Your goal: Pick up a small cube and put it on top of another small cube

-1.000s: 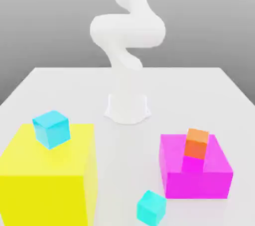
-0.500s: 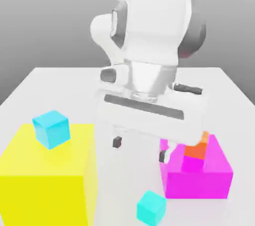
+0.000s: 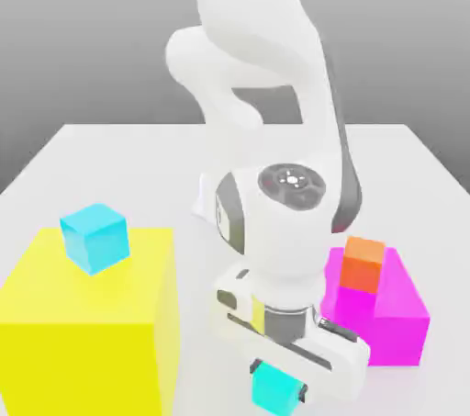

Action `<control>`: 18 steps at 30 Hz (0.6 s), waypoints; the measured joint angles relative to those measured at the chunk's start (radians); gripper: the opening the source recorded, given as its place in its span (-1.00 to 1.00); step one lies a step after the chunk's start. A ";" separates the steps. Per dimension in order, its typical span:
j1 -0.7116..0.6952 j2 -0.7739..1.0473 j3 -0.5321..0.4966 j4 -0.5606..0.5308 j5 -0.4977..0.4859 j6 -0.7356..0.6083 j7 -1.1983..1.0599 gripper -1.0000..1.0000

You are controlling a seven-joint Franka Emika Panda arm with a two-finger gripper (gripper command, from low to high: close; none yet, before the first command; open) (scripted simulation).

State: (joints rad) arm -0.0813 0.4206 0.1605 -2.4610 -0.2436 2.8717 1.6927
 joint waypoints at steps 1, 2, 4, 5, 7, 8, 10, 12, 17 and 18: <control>0.000 0.000 0.000 0.000 0.000 0.001 0.000 -1.00; 0.005 0.010 -0.006 0.002 -0.005 0.008 0.004 -1.00; -0.013 -0.030 0.016 -0.006 0.017 -0.023 -0.012 -1.00; -0.024 -0.062 0.032 -0.013 0.035 -0.047 -0.026 -1.00; -0.042 -0.132 0.058 -0.028 0.077 -0.101 -0.058 -1.00; -0.051 -0.163 0.062 -0.027 0.087 -0.124 -0.073 -1.00; -0.063 -0.221 0.048 -0.007 0.066 -0.154 -0.088 -1.00; -0.074 -0.284 0.033 0.008 0.045 -0.204 -0.099 -1.00; -0.133 -0.451 -0.002 0.051 0.050 -0.387 -0.171 -1.00; -0.149 -0.484 -0.016 0.061 0.061 -0.429 -0.193 -1.00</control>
State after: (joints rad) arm -0.2299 -0.0635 0.1448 -2.3999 -0.1822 2.4429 1.4993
